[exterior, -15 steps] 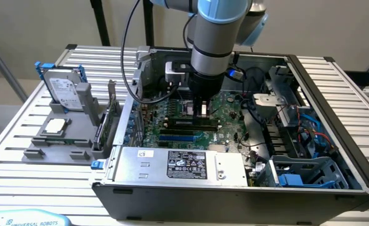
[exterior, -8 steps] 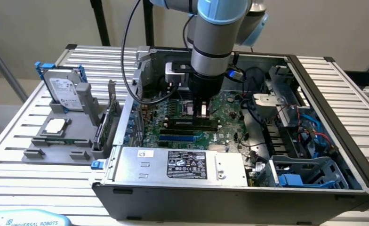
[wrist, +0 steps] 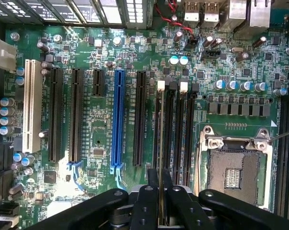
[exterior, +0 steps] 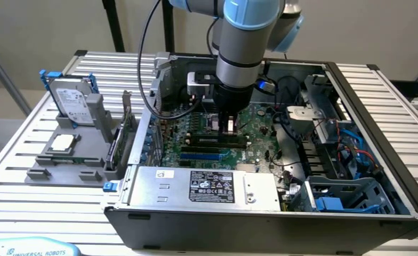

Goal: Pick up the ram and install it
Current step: 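Insert the ram into the slot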

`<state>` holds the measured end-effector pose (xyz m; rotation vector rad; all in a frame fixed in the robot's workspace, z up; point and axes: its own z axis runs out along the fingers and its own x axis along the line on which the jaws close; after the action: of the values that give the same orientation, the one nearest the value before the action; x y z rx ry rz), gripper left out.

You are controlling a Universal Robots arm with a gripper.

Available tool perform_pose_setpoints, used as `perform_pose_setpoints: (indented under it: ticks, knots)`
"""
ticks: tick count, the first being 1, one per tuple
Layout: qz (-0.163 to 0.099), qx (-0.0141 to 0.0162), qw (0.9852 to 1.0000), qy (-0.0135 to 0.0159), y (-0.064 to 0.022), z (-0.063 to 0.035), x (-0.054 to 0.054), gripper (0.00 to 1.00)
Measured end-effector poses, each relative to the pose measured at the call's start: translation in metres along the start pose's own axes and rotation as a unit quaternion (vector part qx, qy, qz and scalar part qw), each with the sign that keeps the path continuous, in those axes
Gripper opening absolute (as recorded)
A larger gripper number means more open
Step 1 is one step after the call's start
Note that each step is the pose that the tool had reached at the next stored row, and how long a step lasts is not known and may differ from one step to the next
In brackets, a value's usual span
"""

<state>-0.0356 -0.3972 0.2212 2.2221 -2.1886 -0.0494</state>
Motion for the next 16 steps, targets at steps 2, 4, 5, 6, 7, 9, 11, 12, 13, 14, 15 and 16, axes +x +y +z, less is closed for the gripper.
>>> perform_pose_setpoints:
  ticks: [2, 4, 5, 6, 7, 9, 11, 12, 13, 14, 15, 16]
  knots:
    - [0.0, 0.0, 1.0, 0.0, 0.0, 0.0008, 0.0, 0.14]
    - [0.0, 0.0, 1.0, 0.0002, 0.0, 0.0008, 0.0, 0.16]
    - [0.0, 0.0, 1.0, 0.0002, 0.0, 0.0008, 0.0, 0.22]
    - [0.0, 0.0, 1.0, 0.0002, 0.0, 0.0008, 0.0, 0.22]
    - [0.0, -0.0001, 1.0, 0.0002, 0.0, 0.0001, 0.0, 0.22]
    - [0.0, -0.0001, 1.0, 0.0001, 0.0001, -0.0027, 0.0, 0.22]
    - [0.0, -0.0001, 1.0, 0.0001, 0.0003, -0.008, 0.0, 0.22]
    - [0.0, -0.0001, 1.0, 0.0002, 0.0005, -0.0113, 0.0, 0.22]
    - [0.0, -0.0001, 1.0, 0.0002, 0.0006, -0.0143, 0.0, 0.22]
    - [0.0, -0.0001, 1.0, 0.0002, 0.0006, -0.0169, 0.0, 0.22]
    - [0.0, -0.0001, 1.0, 0.0002, 0.0007, -0.0189, 0.0, 0.22]
    - [0.0, -0.0001, 1.0, 0.0002, 0.0007, -0.0197, 0.0, 0.22]
